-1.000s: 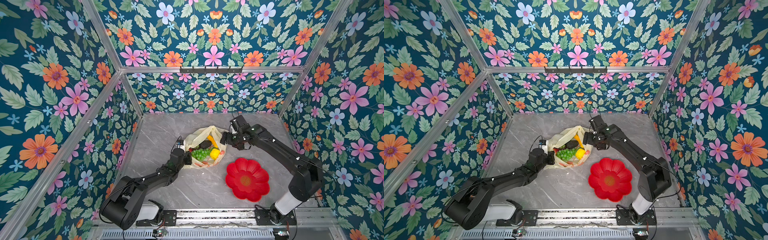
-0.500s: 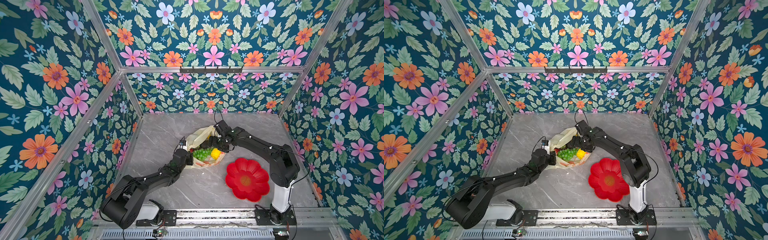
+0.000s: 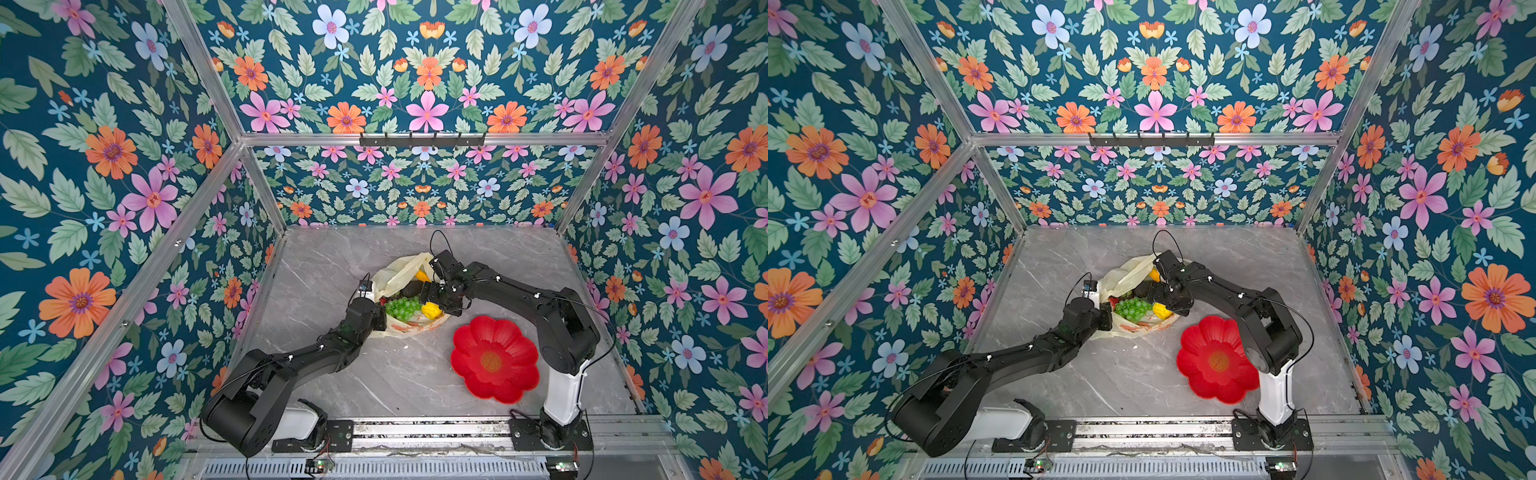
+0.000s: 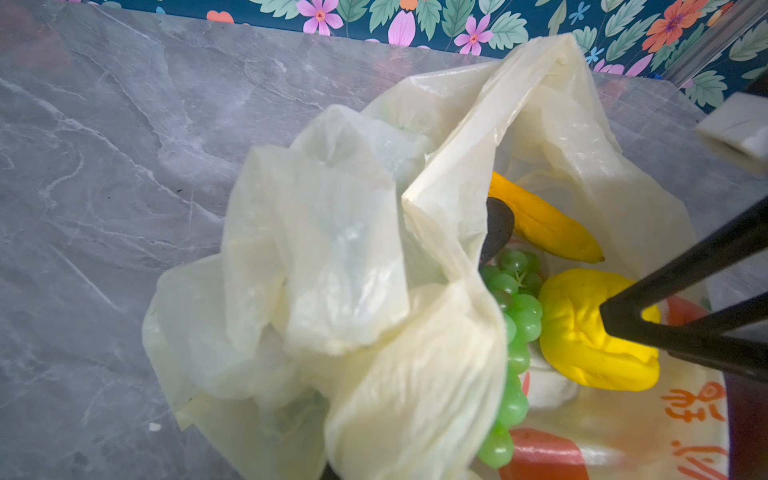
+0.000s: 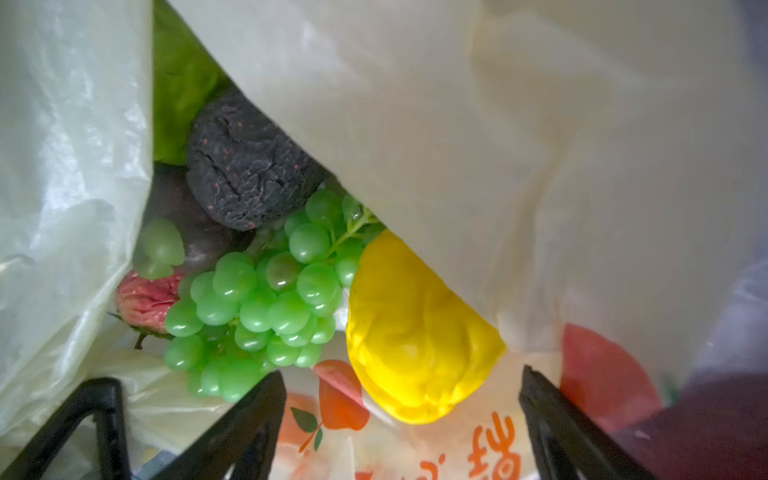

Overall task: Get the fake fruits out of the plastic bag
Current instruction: 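Reach the right gripper into the bag over the yellow lemon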

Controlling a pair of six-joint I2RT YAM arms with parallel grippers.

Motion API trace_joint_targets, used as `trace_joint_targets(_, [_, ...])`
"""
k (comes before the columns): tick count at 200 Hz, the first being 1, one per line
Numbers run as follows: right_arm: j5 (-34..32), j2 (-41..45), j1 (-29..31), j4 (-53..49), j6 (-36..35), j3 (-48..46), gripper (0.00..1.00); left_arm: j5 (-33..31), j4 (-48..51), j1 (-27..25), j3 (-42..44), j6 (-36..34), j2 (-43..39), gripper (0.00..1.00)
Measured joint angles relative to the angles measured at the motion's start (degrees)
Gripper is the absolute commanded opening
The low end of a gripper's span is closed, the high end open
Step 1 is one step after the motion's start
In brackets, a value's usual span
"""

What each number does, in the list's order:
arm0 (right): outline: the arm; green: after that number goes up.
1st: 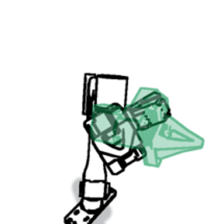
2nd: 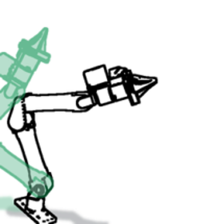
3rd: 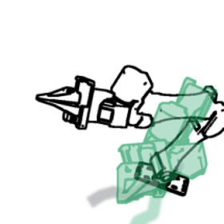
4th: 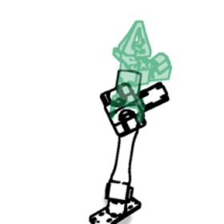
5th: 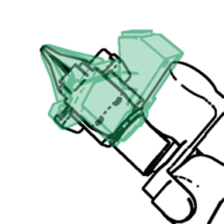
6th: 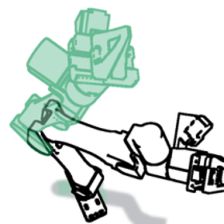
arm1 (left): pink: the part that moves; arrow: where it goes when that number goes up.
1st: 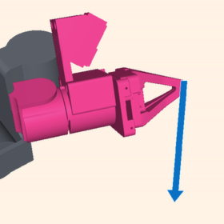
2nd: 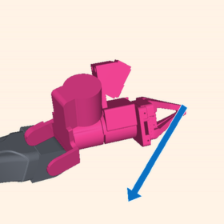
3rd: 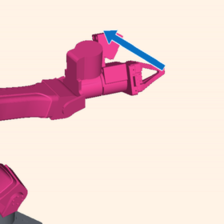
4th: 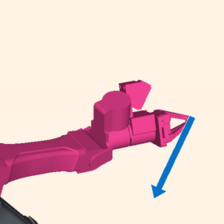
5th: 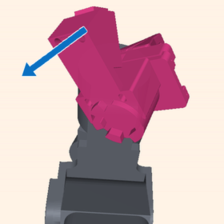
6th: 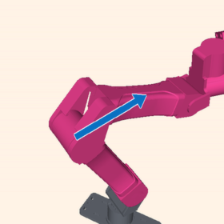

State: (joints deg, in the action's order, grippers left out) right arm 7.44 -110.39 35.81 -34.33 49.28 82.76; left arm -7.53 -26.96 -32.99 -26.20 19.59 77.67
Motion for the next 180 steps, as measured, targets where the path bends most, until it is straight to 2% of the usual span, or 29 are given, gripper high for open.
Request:
trace_joint_targets(123, [2.29,-6.32,-1.18,-0.17,-0.33,5.77,0.81,0.02,0.04,0.00,-0.07,0.00,0.00,0.01])
trace_joint_targets(180, [-4.72,-1.57,1.46,-4.46,-2.93,8.26,0.81,0.02,0.02,-0.02,-0.09,0.00,0.00,0.00])
